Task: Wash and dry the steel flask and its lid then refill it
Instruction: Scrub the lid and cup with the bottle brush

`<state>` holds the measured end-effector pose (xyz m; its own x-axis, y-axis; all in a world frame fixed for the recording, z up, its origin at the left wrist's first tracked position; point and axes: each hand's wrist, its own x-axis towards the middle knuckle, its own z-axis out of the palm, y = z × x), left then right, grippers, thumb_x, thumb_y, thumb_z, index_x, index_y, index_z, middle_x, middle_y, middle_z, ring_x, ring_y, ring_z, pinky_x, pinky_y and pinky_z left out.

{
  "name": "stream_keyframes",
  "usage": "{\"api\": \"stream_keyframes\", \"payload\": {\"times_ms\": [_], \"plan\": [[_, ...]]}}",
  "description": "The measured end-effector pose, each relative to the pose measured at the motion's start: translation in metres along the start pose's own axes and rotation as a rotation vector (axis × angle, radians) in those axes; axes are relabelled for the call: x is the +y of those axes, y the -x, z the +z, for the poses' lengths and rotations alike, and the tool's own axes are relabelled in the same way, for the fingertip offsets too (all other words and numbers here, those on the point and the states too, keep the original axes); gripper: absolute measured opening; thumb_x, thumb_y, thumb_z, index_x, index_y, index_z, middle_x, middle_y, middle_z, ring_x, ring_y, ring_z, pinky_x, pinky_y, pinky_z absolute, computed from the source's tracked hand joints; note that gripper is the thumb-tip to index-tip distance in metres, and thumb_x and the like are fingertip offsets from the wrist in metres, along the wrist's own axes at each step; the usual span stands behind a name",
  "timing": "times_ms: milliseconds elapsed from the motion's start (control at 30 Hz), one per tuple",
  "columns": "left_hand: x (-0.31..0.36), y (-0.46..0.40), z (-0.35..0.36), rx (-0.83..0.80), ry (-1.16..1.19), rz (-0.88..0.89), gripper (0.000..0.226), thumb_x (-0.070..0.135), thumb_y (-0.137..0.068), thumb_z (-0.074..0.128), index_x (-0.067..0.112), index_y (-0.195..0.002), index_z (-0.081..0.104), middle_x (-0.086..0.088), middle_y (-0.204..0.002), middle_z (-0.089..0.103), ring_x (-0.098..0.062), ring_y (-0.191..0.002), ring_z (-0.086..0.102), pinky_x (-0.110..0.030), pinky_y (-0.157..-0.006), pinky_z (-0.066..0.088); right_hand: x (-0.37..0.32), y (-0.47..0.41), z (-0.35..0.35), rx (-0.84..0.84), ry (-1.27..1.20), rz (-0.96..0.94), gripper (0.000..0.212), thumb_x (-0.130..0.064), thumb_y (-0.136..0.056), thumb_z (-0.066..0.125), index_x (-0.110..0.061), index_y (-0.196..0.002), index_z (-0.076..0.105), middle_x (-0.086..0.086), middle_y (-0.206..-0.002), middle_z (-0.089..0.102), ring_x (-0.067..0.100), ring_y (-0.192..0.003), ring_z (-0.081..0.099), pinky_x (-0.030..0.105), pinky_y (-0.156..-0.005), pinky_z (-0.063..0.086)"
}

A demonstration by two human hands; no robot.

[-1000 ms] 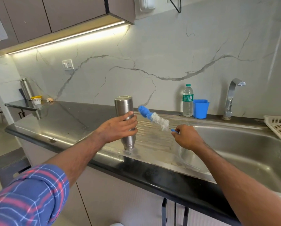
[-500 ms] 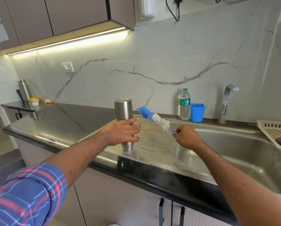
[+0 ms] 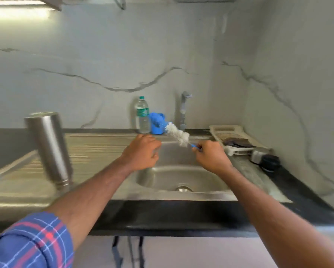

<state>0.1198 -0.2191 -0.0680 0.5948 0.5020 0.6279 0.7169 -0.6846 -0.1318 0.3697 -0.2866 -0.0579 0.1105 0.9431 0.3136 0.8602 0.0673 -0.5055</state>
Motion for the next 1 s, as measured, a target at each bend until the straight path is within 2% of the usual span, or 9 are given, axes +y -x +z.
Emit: {"api": "stream_keyframes", "payload": {"times_ms": [133, 233, 333, 467, 533, 633, 800, 933, 1000], "plan": [[0.072, -0.054, 0.054, -0.082, 0.395, -0.123, 0.01, 0.024, -0.083, 0.074, 0.019, -0.082, 0.065, 0.006, -0.082, 0.068, -0.019, -0.079, 0.064, -0.033, -0.075, 0.05, 0.067, 0.022, -0.056, 0.177, -0.022, 0.171, 0.029, -0.034, -0.099, 0.056, -0.01, -0.087, 0.069, 0.01, -0.082, 0.07, 0.03, -0.078, 0.064, 0.037, -0.072, 0.054], [0.125, -0.088, 0.077, -0.166, 0.494, -0.088, 0.013, 0.03, -0.084, 0.076, 0.023, -0.089, 0.067, 0.009, -0.089, 0.068, -0.012, -0.085, 0.062, -0.033, -0.081, 0.052, 0.11, 0.035, -0.086, 0.263, -0.02, 0.283, 0.024, -0.034, -0.097, 0.056, -0.015, -0.091, 0.068, 0.01, -0.085, 0.069, 0.034, -0.082, 0.064, 0.035, -0.071, 0.051], [0.166, -0.114, 0.098, -0.193, 0.666, -0.094, 0.021, 0.032, -0.078, 0.082, 0.026, -0.091, 0.067, 0.011, -0.084, 0.065, -0.009, -0.076, 0.06, -0.035, -0.076, 0.055, 0.141, 0.042, -0.103, 0.31, -0.031, 0.353, 0.025, -0.033, -0.097, 0.056, -0.013, -0.087, 0.067, 0.009, -0.079, 0.068, 0.034, -0.079, 0.064, 0.034, -0.068, 0.049], [0.216, -0.138, 0.111, -0.192, 0.816, -0.041, 0.035, 0.03, -0.074, 0.087, 0.026, -0.103, 0.069, 0.011, -0.089, 0.063, -0.002, -0.074, 0.053, -0.027, -0.068, 0.045, 0.166, 0.047, -0.109, 0.36, -0.042, 0.379, 0.031, -0.034, -0.1, 0.055, -0.009, -0.087, 0.065, 0.011, -0.078, 0.067, 0.034, -0.075, 0.063, 0.037, -0.068, 0.053], [0.236, -0.149, 0.111, -0.198, 0.808, -0.021, 0.048, 0.038, -0.075, 0.086, 0.032, -0.119, 0.067, 0.014, -0.102, 0.064, -0.004, -0.09, 0.058, -0.024, -0.075, 0.045, 0.173, 0.048, -0.108, 0.365, -0.027, 0.391, 0.03, -0.032, -0.101, 0.054, -0.008, -0.086, 0.064, 0.01, -0.075, 0.066, 0.033, -0.072, 0.062, 0.034, -0.064, 0.047], [0.256, -0.16, 0.115, -0.21, 0.693, 0.005, 0.054, 0.045, -0.081, 0.08, 0.034, -0.131, 0.062, 0.01, -0.12, 0.064, -0.011, -0.111, 0.06, -0.03, -0.081, 0.047, 0.181, 0.049, -0.106, 0.37, -0.019, 0.402, 0.032, -0.03, -0.103, 0.052, -0.009, -0.081, 0.058, 0.005, -0.068, 0.059, 0.03, -0.067, 0.058, 0.031, -0.06, 0.038], [0.268, -0.167, 0.125, -0.218, 0.459, 0.028, 0.058, 0.044, -0.087, 0.074, 0.022, -0.138, 0.055, -0.003, -0.125, 0.055, -0.026, -0.115, 0.06, -0.044, -0.088, 0.054, 0.188, 0.048, -0.104, 0.383, -0.013, 0.392, 0.033, -0.031, -0.104, 0.052, -0.01, -0.08, 0.058, 0.003, -0.065, 0.058, 0.027, -0.064, 0.058, 0.031, -0.059, 0.037], [0.269, -0.164, 0.136, -0.222, 0.556, -0.03, 0.058, 0.034, -0.085, 0.079, 0.02, -0.137, 0.055, -0.005, -0.128, 0.046, -0.029, -0.111, 0.061, -0.044, -0.089, 0.053, 0.191, 0.045, -0.103, 0.366, -0.017, 0.406, 0.033, -0.033, -0.103, 0.051, -0.008, -0.083, 0.062, 0.008, -0.07, 0.064, 0.029, -0.068, 0.062, 0.033, -0.059, 0.044], [0.265, -0.162, 0.138, -0.203, 0.601, -0.053, 0.061, 0.035, -0.081, 0.083, 0.022, -0.132, 0.052, -0.003, -0.128, 0.048, -0.027, -0.109, 0.061, -0.043, -0.084, 0.054, 0.191, 0.043, -0.102, 0.364, -0.013, 0.404, 0.033, -0.033, -0.103, 0.051, -0.009, -0.082, 0.061, 0.007, -0.069, 0.063, 0.028, -0.067, 0.061, 0.032, -0.057, 0.04]]}}
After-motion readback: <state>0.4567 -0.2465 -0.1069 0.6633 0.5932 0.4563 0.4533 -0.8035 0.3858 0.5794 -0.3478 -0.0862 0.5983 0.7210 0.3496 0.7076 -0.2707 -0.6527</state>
